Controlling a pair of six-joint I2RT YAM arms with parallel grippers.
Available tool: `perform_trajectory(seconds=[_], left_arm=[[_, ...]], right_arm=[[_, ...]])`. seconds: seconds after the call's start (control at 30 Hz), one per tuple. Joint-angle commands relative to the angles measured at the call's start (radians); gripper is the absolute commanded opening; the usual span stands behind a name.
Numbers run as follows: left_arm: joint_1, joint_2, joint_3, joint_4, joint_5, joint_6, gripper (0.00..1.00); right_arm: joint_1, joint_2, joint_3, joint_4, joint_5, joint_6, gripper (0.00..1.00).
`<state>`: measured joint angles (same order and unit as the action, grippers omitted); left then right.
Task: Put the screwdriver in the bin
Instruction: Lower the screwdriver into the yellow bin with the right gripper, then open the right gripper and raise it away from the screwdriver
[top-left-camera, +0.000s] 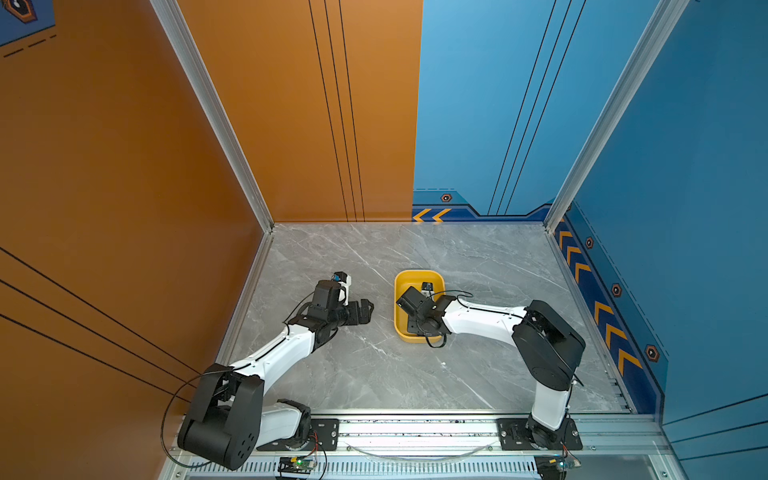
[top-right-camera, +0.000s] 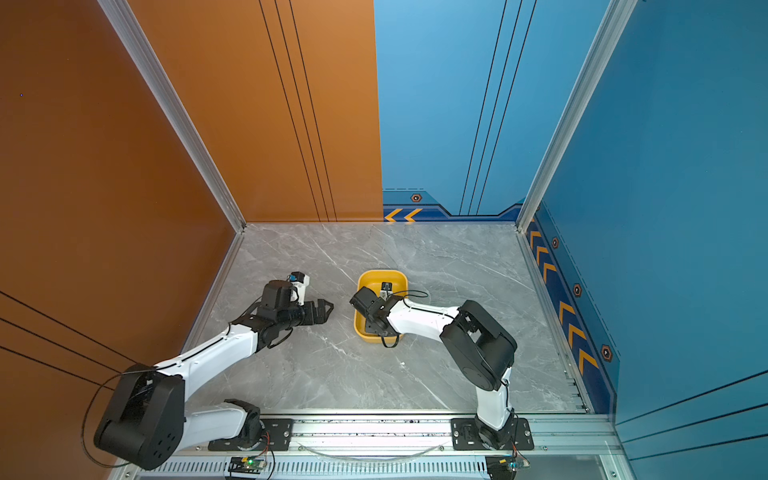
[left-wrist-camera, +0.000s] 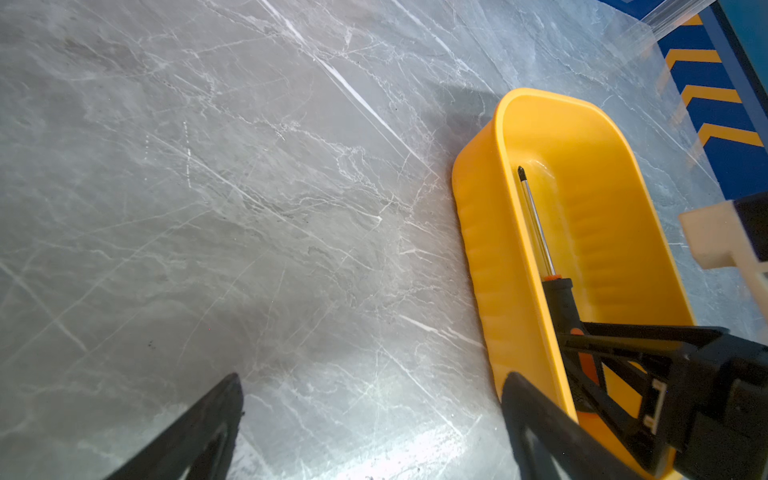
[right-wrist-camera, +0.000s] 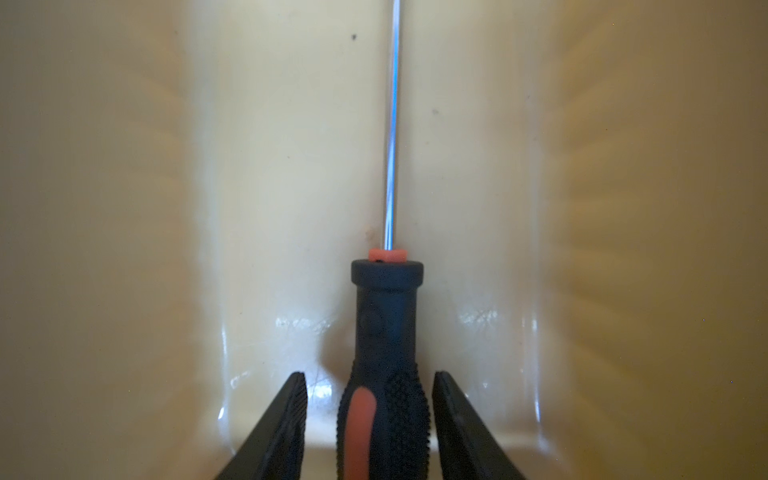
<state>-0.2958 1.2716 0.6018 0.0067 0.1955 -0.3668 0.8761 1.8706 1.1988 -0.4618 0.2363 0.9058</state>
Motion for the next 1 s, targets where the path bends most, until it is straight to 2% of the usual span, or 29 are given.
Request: perform_trajectory(seconds=[0.0, 0.2, 0.3, 0.47, 0.6, 0.7, 0.87, 0.97], left_arm=[[-0.009, -0.014, 0.012, -0.023, -0.001, 0.017, 0.98], [-0.009, -0.024, 0.016, -0.033, -0.007, 0.024, 0.98], [-0.008, -0.030, 0.022, -0.047, -0.019, 0.031, 0.98], [-0.008, -0.044, 0.041, -0.078, -0.043, 0.053, 0.98], [-0.007, -0.057, 0.053, -0.087, -0.077, 0.073, 0.98], [-0.006, -0.067, 0.062, -0.089, -0.105, 0.088, 0.98], [-0.004, -0.092, 0.071, -0.090, -0.172, 0.119, 0.98], [-0.003, -0.119, 0.066, -0.074, -0.229, 0.153, 0.98]], right_arm=[[-0.006, -0.035, 0.018, -0.028, 0.016, -0.014, 0.52], [-0.006, -0.087, 0.040, -0.082, 0.046, -0.066, 0.59], [-0.005, -0.122, 0.062, -0.114, 0.053, -0.137, 0.62], [-0.019, -0.175, 0.099, -0.164, -0.031, -0.356, 0.68], [-0.036, -0.251, 0.063, -0.164, -0.190, -0.631, 0.69], [-0.051, -0.336, 0.002, -0.157, -0.239, -0.799, 0.69], [-0.132, -0.507, -0.136, -0.079, -0.222, -0.944, 0.70], [-0.226, -0.642, -0.270, 0.055, -0.166, -0.992, 0.71]])
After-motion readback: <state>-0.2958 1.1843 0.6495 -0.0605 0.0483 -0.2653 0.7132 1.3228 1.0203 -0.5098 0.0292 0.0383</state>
